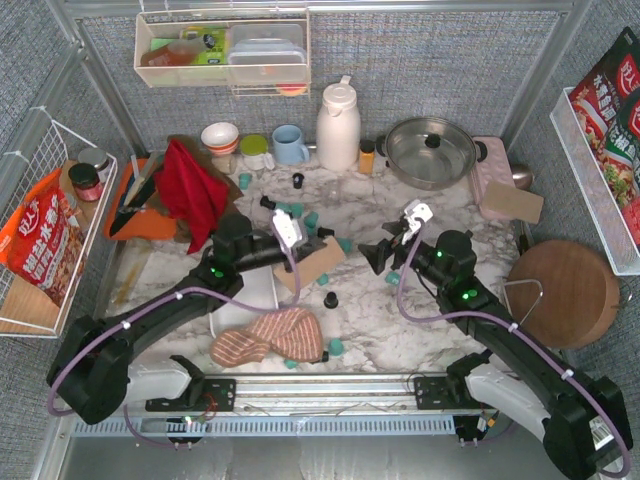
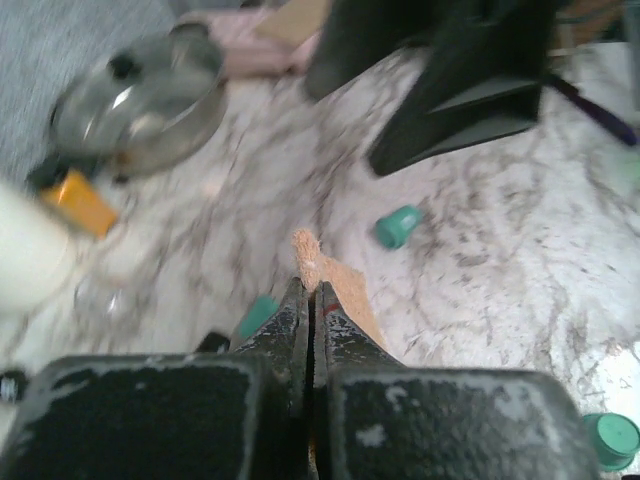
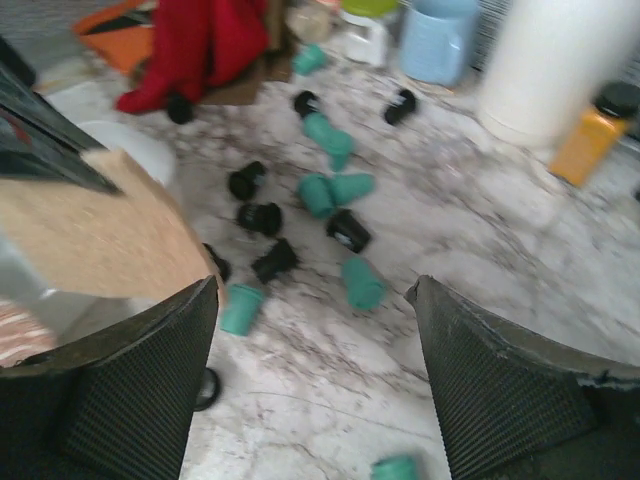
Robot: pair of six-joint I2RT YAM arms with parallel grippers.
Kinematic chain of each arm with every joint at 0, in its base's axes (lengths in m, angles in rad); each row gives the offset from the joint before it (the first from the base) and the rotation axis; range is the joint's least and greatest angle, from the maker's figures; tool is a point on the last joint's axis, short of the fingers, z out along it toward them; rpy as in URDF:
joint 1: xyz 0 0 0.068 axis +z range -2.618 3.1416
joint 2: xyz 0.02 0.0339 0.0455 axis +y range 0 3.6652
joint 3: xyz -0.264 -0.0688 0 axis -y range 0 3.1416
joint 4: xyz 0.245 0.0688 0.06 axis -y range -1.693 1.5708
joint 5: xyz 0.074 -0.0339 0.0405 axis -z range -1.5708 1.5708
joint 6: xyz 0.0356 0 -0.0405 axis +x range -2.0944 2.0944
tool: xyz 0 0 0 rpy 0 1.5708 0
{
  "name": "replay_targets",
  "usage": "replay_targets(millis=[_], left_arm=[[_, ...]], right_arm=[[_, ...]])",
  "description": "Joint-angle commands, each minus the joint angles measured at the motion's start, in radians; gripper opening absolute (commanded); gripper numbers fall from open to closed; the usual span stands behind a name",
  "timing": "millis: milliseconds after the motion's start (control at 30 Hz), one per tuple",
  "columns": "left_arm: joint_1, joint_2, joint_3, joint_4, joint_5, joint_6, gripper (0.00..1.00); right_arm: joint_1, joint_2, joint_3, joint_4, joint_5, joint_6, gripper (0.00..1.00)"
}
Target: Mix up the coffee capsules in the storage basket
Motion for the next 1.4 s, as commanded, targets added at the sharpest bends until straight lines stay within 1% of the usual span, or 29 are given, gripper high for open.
replay_targets(millis=[0, 67, 167, 367, 600, 700, 767, 800, 833, 867, 900, 933, 967, 1000, 1033, 1067, 1200, 1300, 1367], left_arm=[[-0.054, -0.030, -0.064, 0.301, 0.211, 0.137, 0.00], [-0.077, -0.034, -0.069, 0.303, 0.245, 0.153, 0.00], [-0.095, -0.044, -0.081, 0.304, 0.272, 0.165, 0.00], [-0.097, -0.104, -0.128, 0.293, 0.260, 0.180, 0.00], [-0.097, -0.149, -0.165, 0.300, 0.246, 0.175, 0.00], [-0.097, -0.157, -0.174, 0.304, 0.229, 0.168, 0.00], [-0.097, -0.160, -0.178, 0.312, 0.215, 0.156, 0.00], [-0.097, -0.159, -0.178, 0.317, 0.200, 0.147, 0.05], [-0.097, -0.159, -0.178, 0.322, 0.177, 0.127, 0.11], [-0.097, -0.158, -0.176, 0.324, 0.142, 0.111, 0.16], [-0.097, -0.155, -0.174, 0.324, 0.108, 0.091, 0.22], [-0.097, -0.152, -0.171, 0.324, 0.065, 0.076, 0.28], [-0.097, -0.148, -0.170, 0.327, 0.034, 0.062, 0.36], [-0.097, -0.144, -0.170, 0.330, 0.003, 0.047, 0.49], [-0.097, -0.143, -0.171, 0.333, -0.028, 0.033, 0.90], [-0.097, -0.143, -0.174, 0.337, -0.062, 0.021, 0.98], [-0.097, -0.158, -0.182, 0.310, -0.210, -0.020, 0.99], [-0.097, -0.183, -0.164, 0.207, -0.335, -0.040, 0.99], [-0.097, -0.198, -0.148, 0.129, -0.444, -0.070, 0.99]], right_arm=[[0.020, -0.011, 0.021, 0.078, -0.252, -0.008, 0.83], [0.040, -0.008, 0.033, 0.078, -0.301, -0.014, 0.81], [0.080, -0.007, 0.054, 0.049, -0.331, -0.051, 0.80], [0.131, 0.002, 0.102, -0.091, -0.332, -0.139, 0.75], [0.151, 0.043, 0.120, -0.128, -0.343, -0.162, 0.66], [0.158, 0.073, 0.140, -0.146, -0.354, -0.166, 0.57], [0.160, 0.092, 0.155, -0.162, -0.370, -0.170, 0.48], [0.160, 0.102, 0.166, -0.177, -0.373, -0.175, 0.39], [0.160, 0.112, 0.179, -0.197, -0.381, -0.184, 0.22], [0.160, 0.122, 0.194, -0.232, -0.386, -0.206, 0.12], [0.160, 0.135, 0.213, -0.263, -0.383, -0.219, 0.00], [0.160, 0.150, 0.227, -0.295, -0.364, -0.225, 0.00], [0.159, 0.160, 0.240, -0.314, -0.340, -0.225, 0.00], [0.159, 0.167, 0.249, -0.325, -0.312, -0.227, 0.00], [0.160, 0.171, 0.247, -0.327, -0.271, -0.222, 0.00], [0.160, 0.170, 0.242, -0.320, -0.214, -0.210, 0.00], [0.152, 0.139, 0.182, -0.251, 0.125, -0.148, 0.00], [0.141, 0.094, 0.125, -0.191, 0.441, -0.091, 0.00], [0.126, 0.069, 0.097, -0.172, 0.657, -0.040, 0.00]])
